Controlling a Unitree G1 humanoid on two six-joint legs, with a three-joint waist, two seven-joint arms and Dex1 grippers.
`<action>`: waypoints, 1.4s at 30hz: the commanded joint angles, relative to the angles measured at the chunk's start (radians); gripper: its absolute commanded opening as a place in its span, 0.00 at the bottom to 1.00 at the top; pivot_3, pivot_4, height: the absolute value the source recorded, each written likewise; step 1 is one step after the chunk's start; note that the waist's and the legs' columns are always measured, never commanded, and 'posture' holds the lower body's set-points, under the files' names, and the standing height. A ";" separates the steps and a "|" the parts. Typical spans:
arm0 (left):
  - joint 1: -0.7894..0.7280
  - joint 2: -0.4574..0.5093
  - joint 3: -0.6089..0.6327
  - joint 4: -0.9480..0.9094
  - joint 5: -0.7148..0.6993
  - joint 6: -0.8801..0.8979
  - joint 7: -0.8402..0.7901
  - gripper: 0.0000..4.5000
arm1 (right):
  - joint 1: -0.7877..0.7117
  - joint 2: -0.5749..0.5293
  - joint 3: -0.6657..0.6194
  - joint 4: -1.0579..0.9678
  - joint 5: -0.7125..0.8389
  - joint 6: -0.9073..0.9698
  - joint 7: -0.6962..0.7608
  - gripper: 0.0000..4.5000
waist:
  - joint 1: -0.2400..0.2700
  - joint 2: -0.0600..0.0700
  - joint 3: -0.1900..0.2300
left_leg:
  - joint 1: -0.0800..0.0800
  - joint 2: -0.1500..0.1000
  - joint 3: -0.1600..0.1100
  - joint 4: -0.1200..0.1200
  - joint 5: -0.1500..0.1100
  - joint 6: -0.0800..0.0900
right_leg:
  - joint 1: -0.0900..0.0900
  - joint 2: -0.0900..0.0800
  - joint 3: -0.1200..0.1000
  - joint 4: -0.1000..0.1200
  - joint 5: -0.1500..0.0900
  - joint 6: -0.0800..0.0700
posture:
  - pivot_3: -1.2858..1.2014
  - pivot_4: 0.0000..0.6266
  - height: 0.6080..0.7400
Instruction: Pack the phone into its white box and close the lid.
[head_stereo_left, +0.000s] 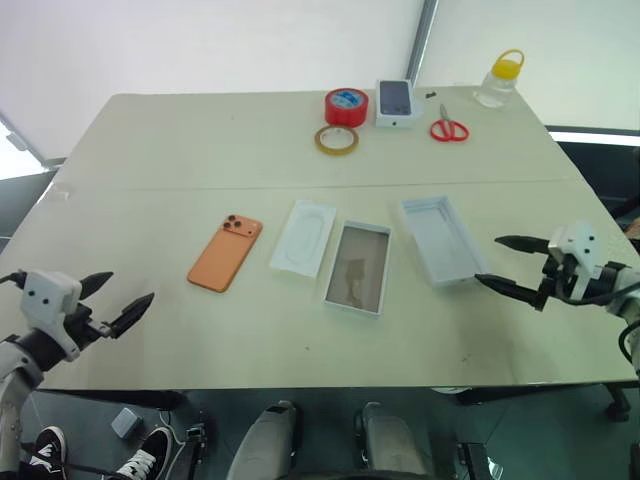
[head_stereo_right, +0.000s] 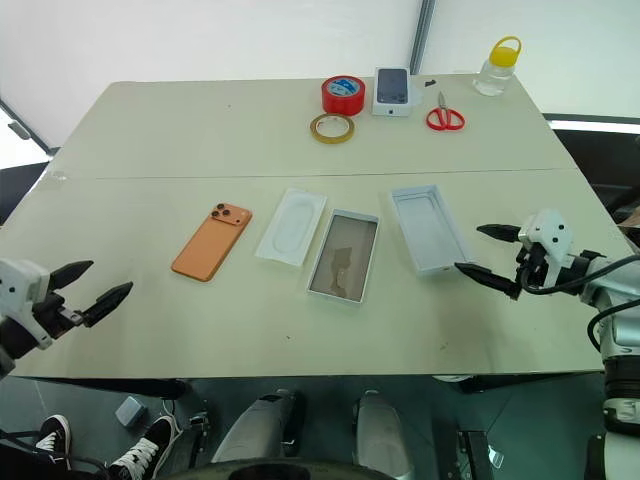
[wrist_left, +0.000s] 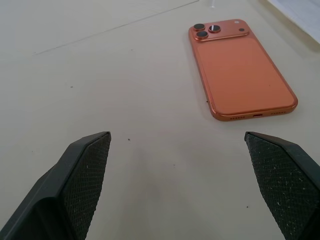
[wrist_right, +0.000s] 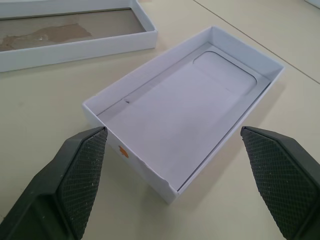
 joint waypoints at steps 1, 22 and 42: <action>-0.029 0.008 0.028 0.001 -0.006 -0.026 0.016 1.00 | -0.009 -0.029 -0.041 0.005 0.011 -0.016 -0.003 0.99 | -0.001 0.000 0.000 | 0.000 0.000 0.000 0.000 0.000 0.000 | 0.000 0.000 0.000 0.000 0.000 0.000 | 0.52 0.24 1.00; -0.070 0.039 -0.031 -0.055 0.015 0.067 0.044 1.00 | -0.054 -0.015 -0.004 -0.029 -0.004 -0.003 -0.020 0.99 | -0.001 0.000 0.000 | 0.000 0.000 0.000 0.000 0.000 0.000 | 0.000 0.000 0.000 0.000 0.000 0.000 | 0.52 0.24 1.00; -0.556 -0.125 -0.391 0.031 0.070 0.463 0.262 1.00 | -0.240 0.120 0.222 -0.280 -0.062 0.059 -0.060 0.99 | 0.001 -0.001 0.000 | -0.001 -0.001 0.000 0.001 0.000 -0.001 | 0.000 0.001 -0.001 0.001 0.000 0.001 | 0.52 0.24 1.00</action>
